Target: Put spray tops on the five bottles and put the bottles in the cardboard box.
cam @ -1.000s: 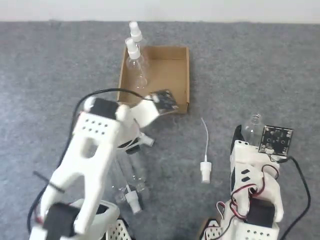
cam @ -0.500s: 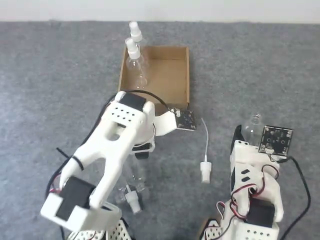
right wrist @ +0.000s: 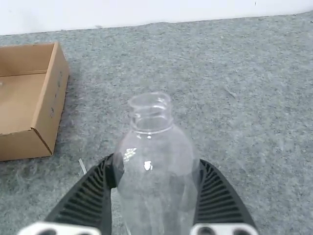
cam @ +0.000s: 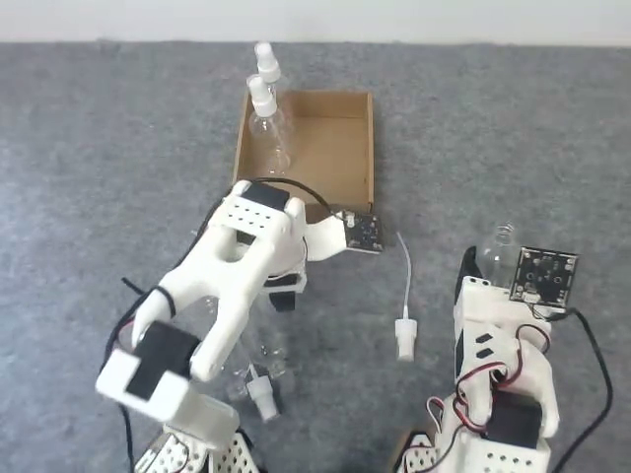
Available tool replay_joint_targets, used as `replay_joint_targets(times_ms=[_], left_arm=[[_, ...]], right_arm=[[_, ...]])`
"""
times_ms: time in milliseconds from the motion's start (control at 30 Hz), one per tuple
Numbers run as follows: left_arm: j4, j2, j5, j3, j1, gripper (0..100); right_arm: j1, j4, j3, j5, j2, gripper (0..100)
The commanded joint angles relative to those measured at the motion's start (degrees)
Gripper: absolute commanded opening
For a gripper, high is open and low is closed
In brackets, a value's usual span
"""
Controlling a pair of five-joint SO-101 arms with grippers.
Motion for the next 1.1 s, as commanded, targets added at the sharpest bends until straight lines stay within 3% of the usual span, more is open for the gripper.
replay_joint_targets(times_ms=[0,233,600,1067], left_arm=[[-3.7,1.3,-0.6,-4.4,-0.8,20],[-6.6,8.6,-0.5,-9.3,-4.0,19],[-6.0,13.6,-0.4,-11.0,-4.0,7],[7.9,13.6,6.4,-23.1,-3.7,4]], right_arm=[[0.5,-1.6,-0.7,-0.3,-0.6,6.1],[0.5,-1.5,-0.7,-0.3,-0.6,6.1],[0.5,-1.5,-0.7,-0.3,-0.6,6.1],[0.5,-1.5,-0.7,-0.3,-0.6,6.0]])
